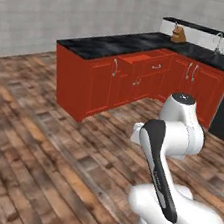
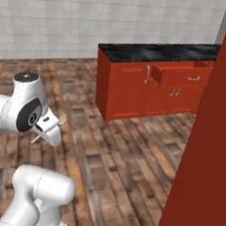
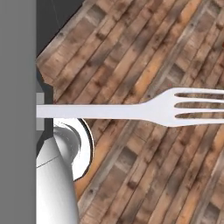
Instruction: Organize the utensils by type. Pick up the wooden spoons from the counter and place them in the open cabinet. Then pick up the metallic utensils from the counter and place them in the open drawer.
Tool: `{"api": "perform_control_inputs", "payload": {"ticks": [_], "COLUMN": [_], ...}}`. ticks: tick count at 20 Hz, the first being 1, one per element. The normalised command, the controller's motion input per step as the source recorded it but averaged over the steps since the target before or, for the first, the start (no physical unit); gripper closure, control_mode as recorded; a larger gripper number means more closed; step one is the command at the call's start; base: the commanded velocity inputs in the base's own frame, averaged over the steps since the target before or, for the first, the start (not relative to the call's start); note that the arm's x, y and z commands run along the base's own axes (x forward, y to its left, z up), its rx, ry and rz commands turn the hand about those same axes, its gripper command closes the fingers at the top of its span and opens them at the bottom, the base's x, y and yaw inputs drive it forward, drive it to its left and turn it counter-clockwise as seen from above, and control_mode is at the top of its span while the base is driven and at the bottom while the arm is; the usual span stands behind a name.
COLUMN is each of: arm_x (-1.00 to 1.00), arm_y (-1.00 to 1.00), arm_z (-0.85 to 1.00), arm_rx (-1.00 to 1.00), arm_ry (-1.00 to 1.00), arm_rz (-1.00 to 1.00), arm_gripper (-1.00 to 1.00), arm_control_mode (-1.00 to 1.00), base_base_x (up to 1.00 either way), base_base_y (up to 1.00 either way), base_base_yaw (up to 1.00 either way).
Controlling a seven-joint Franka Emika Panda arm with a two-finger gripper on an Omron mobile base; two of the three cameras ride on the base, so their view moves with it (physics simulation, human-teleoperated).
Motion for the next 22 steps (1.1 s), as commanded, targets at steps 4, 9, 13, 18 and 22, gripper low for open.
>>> {"api": "perform_control_inputs", "payload": {"ticks": [4, 9, 13, 18, 22], "arm_x": [0.00, 0.00, 0.00, 0.00, 0.00], "arm_y": [0.00, 0.00, 0.00, 0.00, 0.00], "arm_z": [0.00, 0.00, 0.00, 0.00, 0.00], "arm_rx": [0.00, 0.00, 0.00, 0.00, 0.00], "arm_ry": [0.00, 0.00, 0.00, 0.00, 0.00], "arm_rz": [0.00, 0.00, 0.00, 0.00, 0.00], "arm_gripper": [1.00, 1.00, 1.00, 1.00, 1.00], "arm_control_mode": [1.00, 1.00, 1.00, 1.00, 1.00], "base_base_x": [0.66, 0.95, 1.00, 1.00, 1.00], "base_base_y": [0.02, 0.17, 0.23, 0.16, 0.07], "base_base_yaw": [-0.51, -0.29, -0.13, -0.12, -0.10]}}
